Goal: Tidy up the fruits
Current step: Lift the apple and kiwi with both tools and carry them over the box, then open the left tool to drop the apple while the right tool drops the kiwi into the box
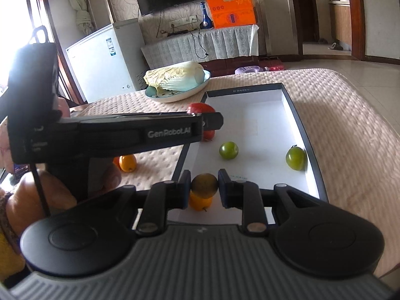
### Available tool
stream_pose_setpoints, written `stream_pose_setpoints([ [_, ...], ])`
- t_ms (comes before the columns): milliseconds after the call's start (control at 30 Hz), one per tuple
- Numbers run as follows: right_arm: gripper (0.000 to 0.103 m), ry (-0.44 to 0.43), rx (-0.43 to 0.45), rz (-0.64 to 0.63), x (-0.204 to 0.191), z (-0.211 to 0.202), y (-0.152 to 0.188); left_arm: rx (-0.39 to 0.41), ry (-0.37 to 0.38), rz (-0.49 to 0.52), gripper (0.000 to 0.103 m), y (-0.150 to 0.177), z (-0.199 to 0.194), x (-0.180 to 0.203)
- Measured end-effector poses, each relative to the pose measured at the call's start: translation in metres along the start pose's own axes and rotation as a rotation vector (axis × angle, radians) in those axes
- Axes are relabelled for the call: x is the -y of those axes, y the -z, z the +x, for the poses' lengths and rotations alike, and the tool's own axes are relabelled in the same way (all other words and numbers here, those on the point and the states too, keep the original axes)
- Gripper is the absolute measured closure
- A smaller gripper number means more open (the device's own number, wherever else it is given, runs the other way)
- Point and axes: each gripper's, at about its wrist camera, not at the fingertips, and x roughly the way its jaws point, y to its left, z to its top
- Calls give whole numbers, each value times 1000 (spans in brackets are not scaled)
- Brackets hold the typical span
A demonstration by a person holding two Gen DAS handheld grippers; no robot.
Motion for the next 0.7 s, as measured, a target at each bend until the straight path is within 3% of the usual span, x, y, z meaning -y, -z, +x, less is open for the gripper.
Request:
stream_pose_setpoints([
  [700, 76, 18, -9, 14, 5, 6, 2, 41, 38, 25, 63, -2, -2, 11],
])
